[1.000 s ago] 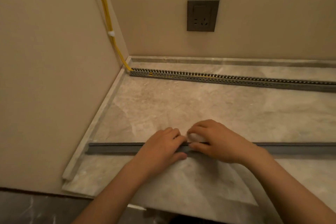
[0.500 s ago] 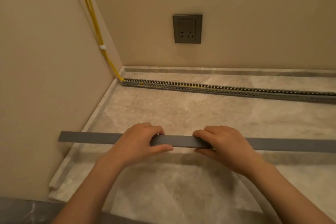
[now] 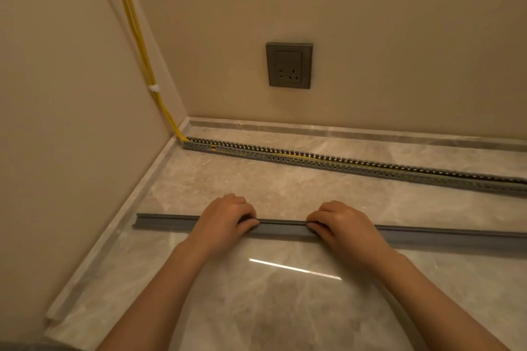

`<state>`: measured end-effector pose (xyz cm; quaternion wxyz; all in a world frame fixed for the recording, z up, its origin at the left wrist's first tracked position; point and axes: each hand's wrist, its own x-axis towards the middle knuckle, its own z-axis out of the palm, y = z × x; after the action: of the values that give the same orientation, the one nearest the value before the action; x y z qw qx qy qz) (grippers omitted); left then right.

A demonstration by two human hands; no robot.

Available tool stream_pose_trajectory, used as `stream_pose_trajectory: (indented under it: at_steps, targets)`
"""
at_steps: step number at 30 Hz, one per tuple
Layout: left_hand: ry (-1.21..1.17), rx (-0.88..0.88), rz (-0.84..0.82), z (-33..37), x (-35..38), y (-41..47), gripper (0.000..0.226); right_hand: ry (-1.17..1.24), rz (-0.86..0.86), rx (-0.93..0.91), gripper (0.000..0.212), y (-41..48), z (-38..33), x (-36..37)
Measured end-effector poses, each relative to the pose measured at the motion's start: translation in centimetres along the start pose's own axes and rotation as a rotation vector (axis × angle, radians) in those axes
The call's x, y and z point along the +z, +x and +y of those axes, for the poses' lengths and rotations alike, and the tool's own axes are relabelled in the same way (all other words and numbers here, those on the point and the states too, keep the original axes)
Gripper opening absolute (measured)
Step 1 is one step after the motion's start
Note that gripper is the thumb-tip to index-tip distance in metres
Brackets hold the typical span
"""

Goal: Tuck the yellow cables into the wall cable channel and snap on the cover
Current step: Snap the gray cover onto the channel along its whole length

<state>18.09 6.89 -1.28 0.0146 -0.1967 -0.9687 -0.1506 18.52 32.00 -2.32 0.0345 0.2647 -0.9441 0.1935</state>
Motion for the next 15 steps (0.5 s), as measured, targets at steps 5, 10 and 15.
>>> stream_pose_trajectory:
  at_steps: [5, 10, 15]
  targets:
    - [-0.039, 0.035, 0.041, -1.2, 0.0, 2.4, 0.014, 0.001, 0.051, 0.111, 0.018, 1.8, 0.9, -0.8]
    - [-0.049, -0.003, 0.099, -2.7, 0.0, 3.8, 0.015, -0.027, 0.062, 0.21, 0.023, 4.1, 1.9, -1.6]
    - [-0.045, -0.077, 0.23, -5.5, -1.2, 5.8, 0.027, -0.067, 0.152, 0.274, 0.033, 6.2, 2.3, -1.5]
